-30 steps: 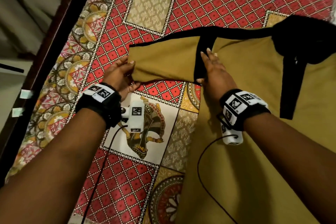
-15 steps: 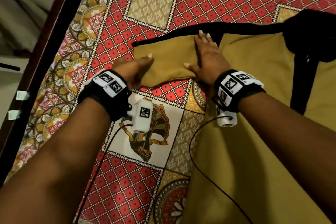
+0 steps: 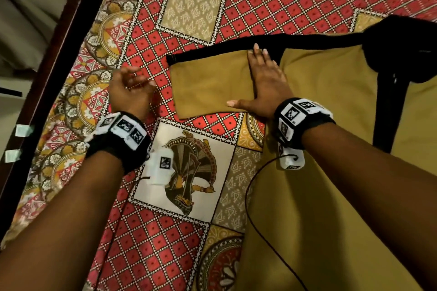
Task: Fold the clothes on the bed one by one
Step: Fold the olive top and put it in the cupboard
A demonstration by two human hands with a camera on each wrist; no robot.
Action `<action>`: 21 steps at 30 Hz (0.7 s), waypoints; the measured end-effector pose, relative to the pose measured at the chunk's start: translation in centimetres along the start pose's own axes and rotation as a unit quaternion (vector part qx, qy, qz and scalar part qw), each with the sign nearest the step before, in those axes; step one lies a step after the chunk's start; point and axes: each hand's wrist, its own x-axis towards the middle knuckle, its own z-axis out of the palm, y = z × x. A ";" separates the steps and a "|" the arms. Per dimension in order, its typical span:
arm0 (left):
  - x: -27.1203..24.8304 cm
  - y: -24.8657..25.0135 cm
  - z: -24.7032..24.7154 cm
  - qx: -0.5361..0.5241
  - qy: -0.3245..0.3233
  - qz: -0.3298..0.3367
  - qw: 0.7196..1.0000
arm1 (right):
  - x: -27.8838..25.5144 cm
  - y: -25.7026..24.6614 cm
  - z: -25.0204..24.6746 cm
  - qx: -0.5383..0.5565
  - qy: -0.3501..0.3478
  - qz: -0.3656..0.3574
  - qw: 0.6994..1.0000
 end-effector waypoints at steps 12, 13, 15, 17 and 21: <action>-1.0 -0.9 5.0 0.433 -0.336 0.303 0.780 | -2.1 -1.5 -0.6 -0.047 0.000 -0.048 0.998; -0.9 -1.0 4.9 0.431 -0.336 0.302 0.781 | -1.9 -1.1 -0.7 -0.053 -0.008 -0.049 0.997; -0.7 -1.2 4.8 0.437 -0.336 0.300 0.778 | -1.2 -0.7 -1.0 -0.062 -0.031 -0.045 0.997; -0.5 -1.1 4.8 0.456 -0.331 0.277 0.778 | -0.4 -0.7 -1.5 -0.082 -0.054 -0.032 0.995; -0.1 -0.7 4.6 0.487 -0.327 0.221 0.779 | 0.4 -1.1 -1.4 -0.122 -0.087 -0.013 0.989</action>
